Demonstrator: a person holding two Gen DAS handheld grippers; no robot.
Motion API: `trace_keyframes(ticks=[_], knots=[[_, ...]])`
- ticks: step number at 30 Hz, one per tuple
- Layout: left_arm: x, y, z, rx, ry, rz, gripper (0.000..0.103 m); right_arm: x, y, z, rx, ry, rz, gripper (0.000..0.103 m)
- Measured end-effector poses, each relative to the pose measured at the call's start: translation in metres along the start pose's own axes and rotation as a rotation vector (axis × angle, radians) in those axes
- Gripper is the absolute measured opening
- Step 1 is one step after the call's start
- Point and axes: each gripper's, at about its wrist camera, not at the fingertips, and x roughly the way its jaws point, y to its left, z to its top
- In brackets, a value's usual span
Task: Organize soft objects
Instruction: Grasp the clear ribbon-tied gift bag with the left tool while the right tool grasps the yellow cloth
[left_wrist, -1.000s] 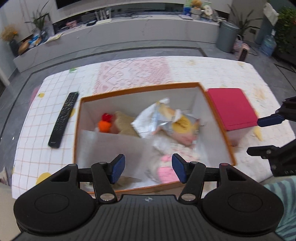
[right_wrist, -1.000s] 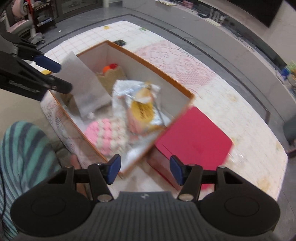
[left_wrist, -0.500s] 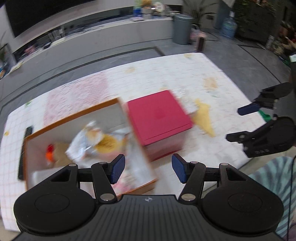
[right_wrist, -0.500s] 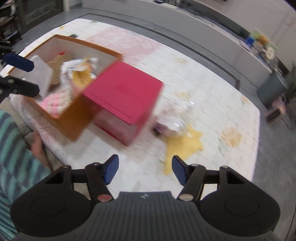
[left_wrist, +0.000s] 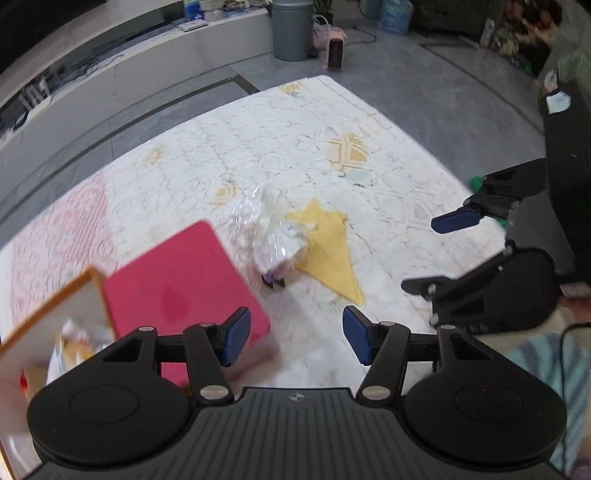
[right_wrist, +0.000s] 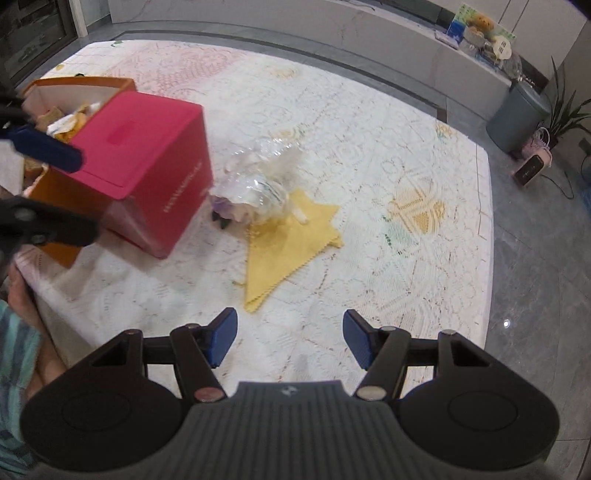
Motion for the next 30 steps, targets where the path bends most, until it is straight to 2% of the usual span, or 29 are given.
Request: trace_keyframes(ticks=[6,12,17,20,23,25,28,30], knots=[[0.043,0.006,0.031,-0.044,0.042,0.005,0.068,0.03,-0.005,0.014,-0.032,0.019,0.0,0.063],[0.077,0.017,0.059,-0.166,0.077,0.004,0.068,0.05,-0.015,0.029,-0.033,0.022,0.017,0.063],[0.111,0.015,0.073,-0.221,0.151,0.059,0.068,0.065,-0.023,0.034,-0.021,0.016,0.052,0.064],[0.121,0.009,0.077,-0.194,0.145,0.122,0.066,0.078,-0.027,0.036,-0.016,0.029,0.058,0.064],[0.131,0.0,0.081,-0.147,0.153,0.181,0.072,0.088,-0.03,0.036,-0.005,0.034,0.073,0.064],[0.136,-0.005,0.082,-0.104,0.16,0.217,0.072,0.093,-0.031,0.037,-0.007,0.037,0.078,0.064],[0.146,-0.007,0.083,-0.099,0.203,0.191,0.071,0.098,-0.033,0.036,-0.008,0.039,0.079,0.064],[0.149,-0.011,0.083,-0.064,0.189,0.207,0.069,0.1,-0.035,0.034,-0.001,0.043,0.083,0.064]])
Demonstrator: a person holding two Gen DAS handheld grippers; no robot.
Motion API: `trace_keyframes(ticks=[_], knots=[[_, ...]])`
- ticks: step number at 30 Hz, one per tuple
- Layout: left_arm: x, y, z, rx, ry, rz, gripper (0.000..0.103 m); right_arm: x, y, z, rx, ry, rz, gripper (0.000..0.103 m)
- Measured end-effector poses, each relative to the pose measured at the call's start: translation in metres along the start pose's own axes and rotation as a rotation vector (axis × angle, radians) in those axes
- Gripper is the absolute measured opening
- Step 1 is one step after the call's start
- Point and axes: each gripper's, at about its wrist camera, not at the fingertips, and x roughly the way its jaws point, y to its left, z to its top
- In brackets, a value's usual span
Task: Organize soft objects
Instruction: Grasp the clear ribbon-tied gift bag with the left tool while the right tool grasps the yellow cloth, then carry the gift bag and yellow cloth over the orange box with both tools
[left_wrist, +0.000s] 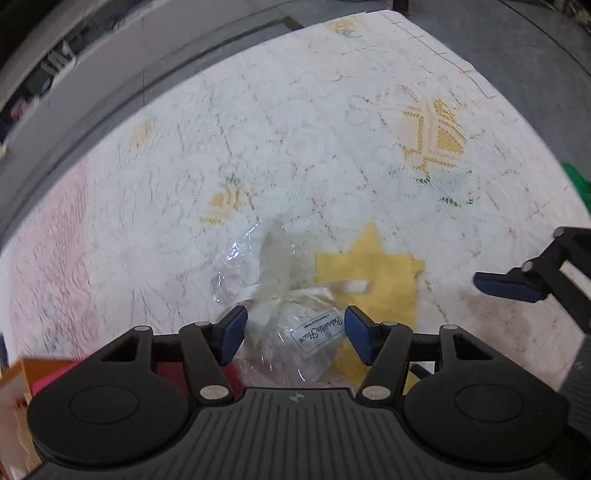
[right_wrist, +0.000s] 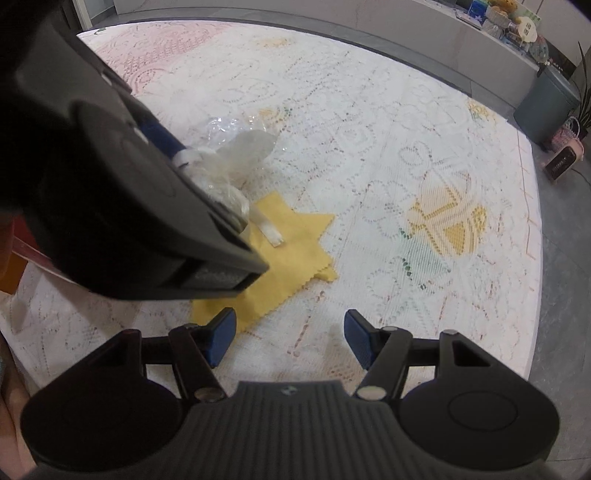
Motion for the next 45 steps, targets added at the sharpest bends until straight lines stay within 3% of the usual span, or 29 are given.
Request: trace_keyframes(ticks=[7,9,11,15,19,24,27,30,32,33,34,45], knots=[[-0.009,-0.001,-0.006,0.054,-0.074,0.012,0.05,-0.005,-0.003,-0.006,0.001,-0.028,0.024,0.064],[-0.02,0.005,-0.006,0.062,-0.102,0.009,0.049,-0.006,0.001,-0.003,-0.01,-0.035,0.028,0.065],[-0.031,0.013,-0.005,0.062,-0.121,0.008,0.049,-0.004,0.005,0.001,-0.015,-0.042,0.035,0.076],[-0.041,0.03,-0.006,0.061,-0.142,0.027,0.048,0.002,0.012,0.011,-0.009,-0.086,0.071,0.086],[-0.041,0.049,-0.007,-0.005,-0.146,-0.057,0.048,0.007,0.017,0.02,-0.015,-0.111,0.097,0.087],[-0.043,0.051,-0.01,-0.007,-0.168,-0.09,0.048,0.027,0.009,0.021,0.008,-0.031,0.046,0.085],[-0.042,0.05,-0.013,-0.01,-0.176,-0.101,0.048,0.037,0.007,0.019,0.013,0.004,0.043,0.069],[-0.043,0.053,-0.015,-0.011,-0.187,-0.109,0.048,0.039,0.012,0.018,-0.001,-0.004,0.042,0.062],[-0.044,0.054,-0.017,-0.014,-0.192,-0.115,0.048,0.034,0.018,0.019,-0.014,-0.017,0.06,0.04],[-0.045,0.055,-0.018,-0.018,-0.196,-0.119,0.048,0.033,0.02,0.019,-0.023,-0.021,0.074,0.033],[-0.047,0.055,-0.018,-0.02,-0.199,-0.118,0.048,0.031,0.023,0.019,-0.033,-0.025,0.084,0.003],[-0.068,0.051,-0.031,-0.02,-0.218,-0.16,0.048,0.006,0.039,0.009,-0.049,-0.047,0.049,0.0]])
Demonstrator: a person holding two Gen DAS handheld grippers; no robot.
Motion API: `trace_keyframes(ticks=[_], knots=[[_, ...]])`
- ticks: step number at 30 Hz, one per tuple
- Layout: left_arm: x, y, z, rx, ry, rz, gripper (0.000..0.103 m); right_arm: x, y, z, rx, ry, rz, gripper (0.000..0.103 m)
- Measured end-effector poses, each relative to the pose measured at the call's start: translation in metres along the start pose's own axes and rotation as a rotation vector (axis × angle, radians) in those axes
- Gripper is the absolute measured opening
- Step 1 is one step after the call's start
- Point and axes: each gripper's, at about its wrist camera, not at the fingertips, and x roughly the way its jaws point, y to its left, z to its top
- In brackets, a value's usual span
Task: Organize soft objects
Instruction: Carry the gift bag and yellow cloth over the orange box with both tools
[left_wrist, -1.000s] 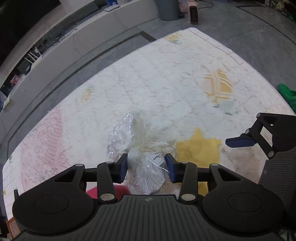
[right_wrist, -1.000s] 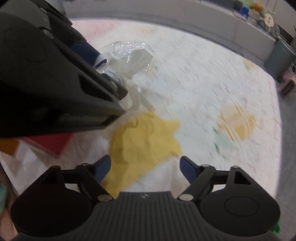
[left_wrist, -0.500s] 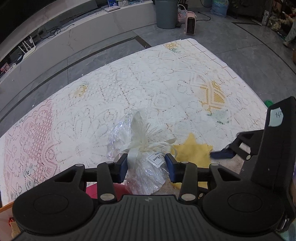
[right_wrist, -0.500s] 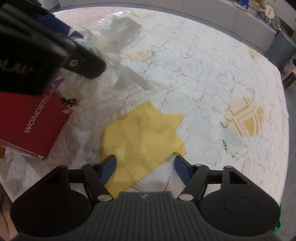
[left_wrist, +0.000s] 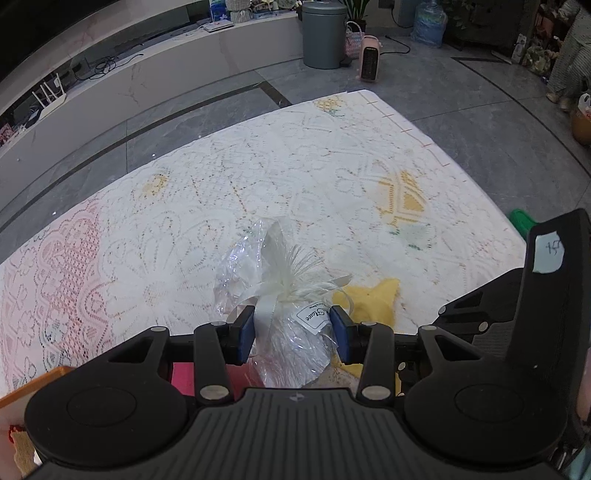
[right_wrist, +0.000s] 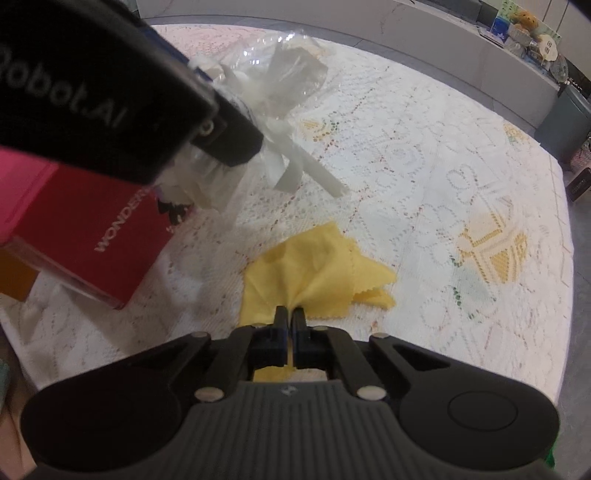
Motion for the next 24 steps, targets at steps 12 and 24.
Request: trace_keyframes(ticks=[12,24], knots=[[-0.059,-0.007,-0.032,-0.009,0.0,-0.072,0.048,-0.067,0.031,-0.005,-0.042,-0.009,-0.054,0.0],[-0.136,0.017,-0.081,-0.011,-0.098,-0.051,0.048,-0.13,0.066,-0.013,-0.116,-0.071,-0.1,0.0]])
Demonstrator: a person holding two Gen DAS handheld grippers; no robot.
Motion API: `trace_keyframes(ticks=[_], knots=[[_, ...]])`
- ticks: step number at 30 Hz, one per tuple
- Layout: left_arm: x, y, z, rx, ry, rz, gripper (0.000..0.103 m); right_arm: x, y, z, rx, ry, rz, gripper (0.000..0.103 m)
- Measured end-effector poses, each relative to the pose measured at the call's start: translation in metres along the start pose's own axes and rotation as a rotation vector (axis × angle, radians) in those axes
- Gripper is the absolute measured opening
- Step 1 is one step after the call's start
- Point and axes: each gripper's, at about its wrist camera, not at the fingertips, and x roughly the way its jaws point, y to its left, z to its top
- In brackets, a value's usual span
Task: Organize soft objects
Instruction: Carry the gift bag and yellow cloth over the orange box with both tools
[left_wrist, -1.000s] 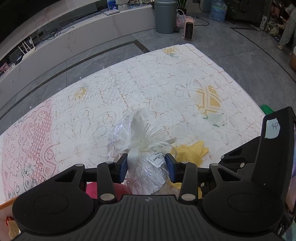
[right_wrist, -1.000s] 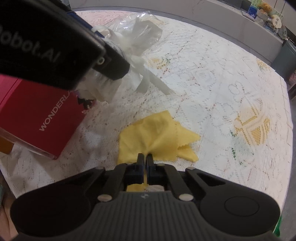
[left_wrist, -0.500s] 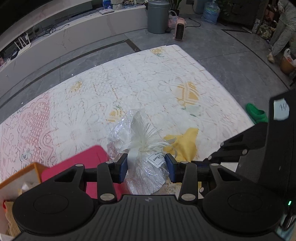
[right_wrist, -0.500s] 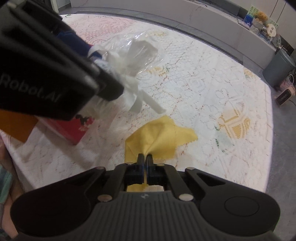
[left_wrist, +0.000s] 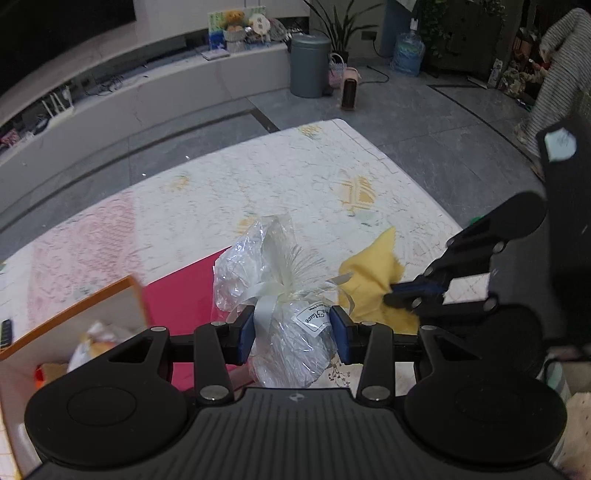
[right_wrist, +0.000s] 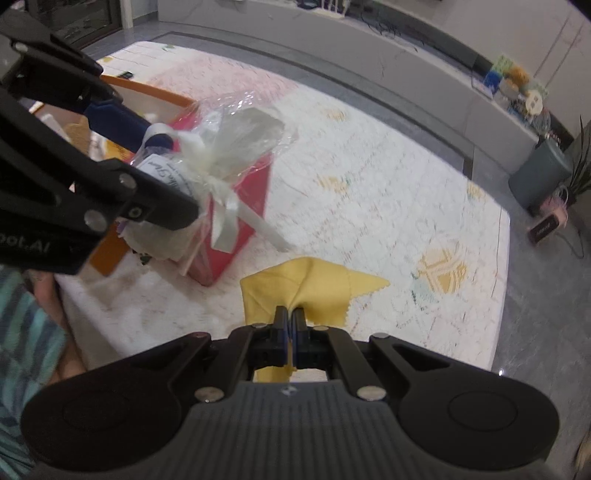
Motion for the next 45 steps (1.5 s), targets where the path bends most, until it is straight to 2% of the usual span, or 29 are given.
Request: trace_keyframes(ticks=[9,19,24,30,39,45], knots=[[-0.036,0.062,-0.04,-0.08,-0.019,0.098,0.048,-0.032,0.053,0.029,-0.105,-0.079,0.026,0.0],[-0.061,0.146,-0.082,-0.199,-0.016,0.18,0.048,-0.027,0.127,0.084,-0.234,-0.134,0.113,0.0],[-0.054,0.17,-0.101,-0.253,0.006,0.154,0.048,-0.012,0.157,0.107,-0.272,-0.124,0.166,0.0],[-0.027,0.184,-0.116,-0.283,0.037,0.121,0.048,0.021,0.183,0.123,-0.284,-0.078,0.2,0.0],[0.013,0.199,-0.132,-0.324,0.109,0.075,0.048,0.068,0.195,0.123,-0.285,0.011,0.202,0.0],[0.021,0.196,-0.134,-0.307,0.112,0.066,0.05,0.088,0.198,0.117,-0.298,0.055,0.205,0.0]])
